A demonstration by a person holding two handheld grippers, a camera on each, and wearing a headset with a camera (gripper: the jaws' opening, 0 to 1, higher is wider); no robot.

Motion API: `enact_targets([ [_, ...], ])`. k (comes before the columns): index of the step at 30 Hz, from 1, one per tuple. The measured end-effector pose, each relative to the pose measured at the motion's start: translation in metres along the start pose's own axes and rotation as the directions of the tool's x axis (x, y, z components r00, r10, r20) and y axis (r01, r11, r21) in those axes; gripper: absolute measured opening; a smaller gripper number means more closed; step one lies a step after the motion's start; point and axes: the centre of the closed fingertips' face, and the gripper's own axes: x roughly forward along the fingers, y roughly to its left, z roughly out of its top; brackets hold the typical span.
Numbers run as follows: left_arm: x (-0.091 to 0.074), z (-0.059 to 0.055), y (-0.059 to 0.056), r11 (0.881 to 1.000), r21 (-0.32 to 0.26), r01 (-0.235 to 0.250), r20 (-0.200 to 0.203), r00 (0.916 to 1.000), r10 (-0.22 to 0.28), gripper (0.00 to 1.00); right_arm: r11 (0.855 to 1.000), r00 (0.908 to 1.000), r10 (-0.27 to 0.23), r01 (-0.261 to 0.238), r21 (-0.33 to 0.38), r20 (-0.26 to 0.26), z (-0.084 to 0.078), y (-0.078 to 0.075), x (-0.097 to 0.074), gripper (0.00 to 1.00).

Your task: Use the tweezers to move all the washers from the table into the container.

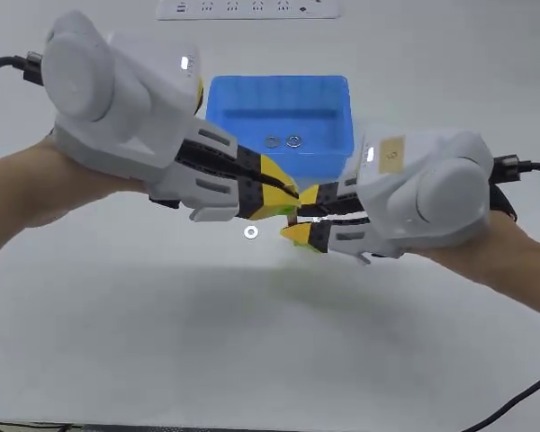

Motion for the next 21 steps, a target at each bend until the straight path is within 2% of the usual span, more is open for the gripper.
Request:
enact_targets([
  [16,-0.0007,-0.0050,-0.0013,1.000,0.000,-0.001,-0.011,0.9999,0.001,0.07,1.000,0.9998,0.011,-0.012,-0.024,-0.017,0.0001,0.0038,0.0008,0.10],
  [21,-0.0052,-0.0016,-0.0021,1.000,-0.006,-0.011,0.001,0.9999,0.011,0.07,1.000,0.9999,0.010,-0.011,-0.027,-0.009,0.0051,0.0052,-0.0028,0.10],
])
